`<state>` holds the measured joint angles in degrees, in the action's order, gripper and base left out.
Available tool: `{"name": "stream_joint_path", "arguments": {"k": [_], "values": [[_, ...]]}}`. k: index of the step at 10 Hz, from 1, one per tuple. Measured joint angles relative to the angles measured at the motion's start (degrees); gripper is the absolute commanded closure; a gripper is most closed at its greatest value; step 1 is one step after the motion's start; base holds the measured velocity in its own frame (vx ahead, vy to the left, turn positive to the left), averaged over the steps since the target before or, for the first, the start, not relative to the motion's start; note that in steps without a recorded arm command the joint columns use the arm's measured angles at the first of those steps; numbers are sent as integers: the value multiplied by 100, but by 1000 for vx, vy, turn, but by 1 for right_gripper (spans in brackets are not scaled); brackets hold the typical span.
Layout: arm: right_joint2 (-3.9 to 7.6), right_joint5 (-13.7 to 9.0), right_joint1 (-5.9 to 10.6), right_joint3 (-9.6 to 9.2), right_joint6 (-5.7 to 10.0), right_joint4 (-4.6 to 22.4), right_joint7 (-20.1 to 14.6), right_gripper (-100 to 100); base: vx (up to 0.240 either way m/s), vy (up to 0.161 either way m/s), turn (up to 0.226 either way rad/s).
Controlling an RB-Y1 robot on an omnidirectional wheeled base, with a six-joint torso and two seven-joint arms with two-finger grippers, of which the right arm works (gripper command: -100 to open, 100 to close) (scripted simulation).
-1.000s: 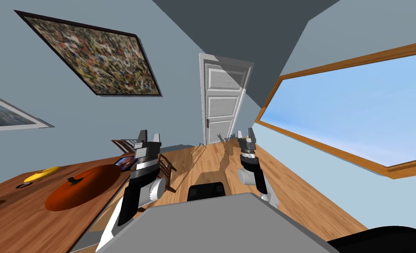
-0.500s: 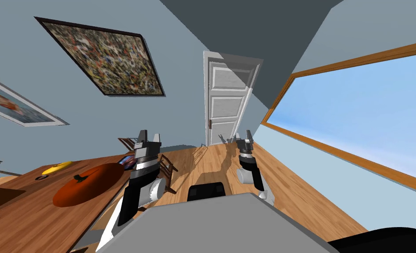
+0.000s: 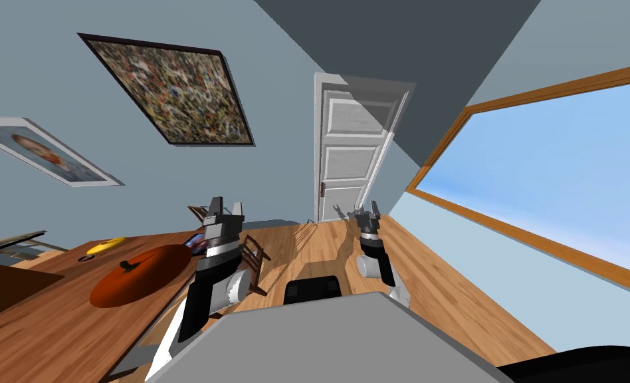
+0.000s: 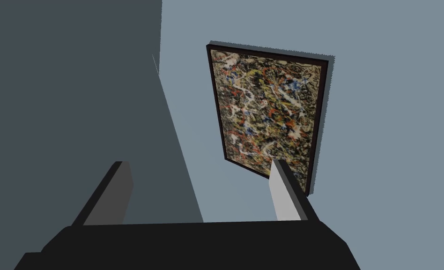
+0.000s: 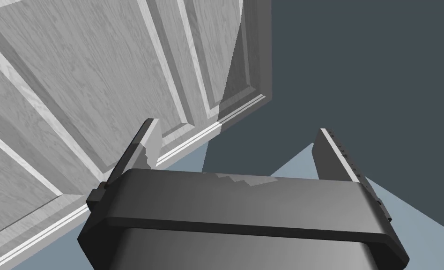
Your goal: Pull the door open
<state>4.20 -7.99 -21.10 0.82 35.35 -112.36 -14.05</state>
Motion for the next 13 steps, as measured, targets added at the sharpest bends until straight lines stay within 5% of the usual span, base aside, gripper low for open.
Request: {"name": "stream_joint_path", "arguments": {"k": [6, 13], "values": [[59, -350, 140, -23, 100, 623, -614, -100, 80, -11, 104], [123, -860, 457, -33, 319, 1702, -1515, -100, 97, -27, 130]]}}
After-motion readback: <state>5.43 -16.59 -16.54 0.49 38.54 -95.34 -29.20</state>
